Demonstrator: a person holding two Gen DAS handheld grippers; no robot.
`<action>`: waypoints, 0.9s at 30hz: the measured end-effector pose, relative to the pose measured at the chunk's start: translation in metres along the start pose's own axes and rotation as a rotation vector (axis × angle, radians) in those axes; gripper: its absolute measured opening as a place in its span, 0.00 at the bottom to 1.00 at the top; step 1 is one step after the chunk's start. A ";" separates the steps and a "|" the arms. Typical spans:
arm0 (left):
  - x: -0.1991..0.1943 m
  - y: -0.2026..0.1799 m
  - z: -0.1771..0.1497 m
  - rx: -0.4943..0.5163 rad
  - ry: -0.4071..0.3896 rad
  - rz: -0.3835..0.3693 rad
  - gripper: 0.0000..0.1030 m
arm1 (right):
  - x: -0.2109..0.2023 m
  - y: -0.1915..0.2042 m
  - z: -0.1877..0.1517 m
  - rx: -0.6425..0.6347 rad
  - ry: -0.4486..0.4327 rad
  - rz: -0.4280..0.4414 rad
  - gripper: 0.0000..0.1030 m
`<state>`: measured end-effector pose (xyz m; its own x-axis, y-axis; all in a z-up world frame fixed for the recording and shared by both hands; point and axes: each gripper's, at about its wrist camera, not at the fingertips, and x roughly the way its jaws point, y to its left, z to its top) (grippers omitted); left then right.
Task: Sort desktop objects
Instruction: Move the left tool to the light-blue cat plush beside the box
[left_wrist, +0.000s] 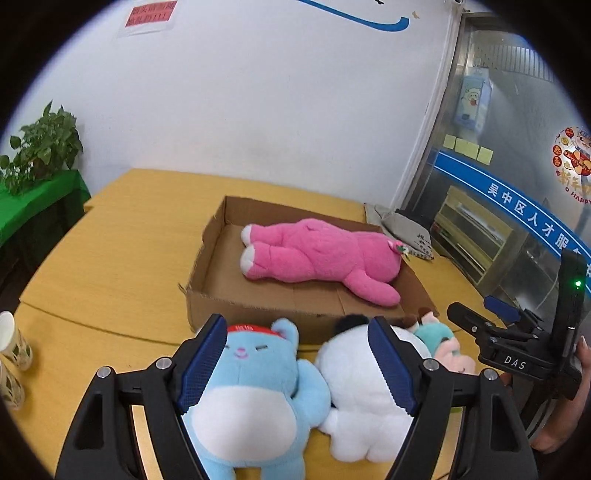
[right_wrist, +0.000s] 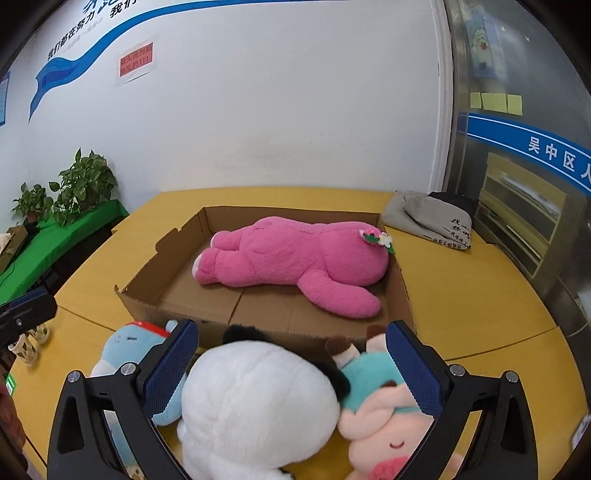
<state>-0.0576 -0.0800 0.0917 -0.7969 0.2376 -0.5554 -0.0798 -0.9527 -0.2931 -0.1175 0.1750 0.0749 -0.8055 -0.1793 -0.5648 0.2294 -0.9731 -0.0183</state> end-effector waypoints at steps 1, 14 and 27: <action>0.002 0.000 -0.003 -0.007 0.015 -0.016 0.76 | -0.004 0.001 -0.002 -0.007 -0.002 -0.002 1.00; 0.005 0.021 -0.025 -0.007 0.093 -0.075 0.76 | -0.021 0.014 -0.015 -0.028 0.005 0.008 1.00; 0.031 0.087 -0.033 -0.040 0.191 -0.132 0.76 | -0.009 0.054 -0.030 -0.011 0.022 0.215 1.00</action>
<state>-0.0698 -0.1490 0.0236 -0.6529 0.3949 -0.6464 -0.1488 -0.9036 -0.4018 -0.0810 0.1283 0.0542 -0.7254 -0.3796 -0.5742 0.4012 -0.9110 0.0954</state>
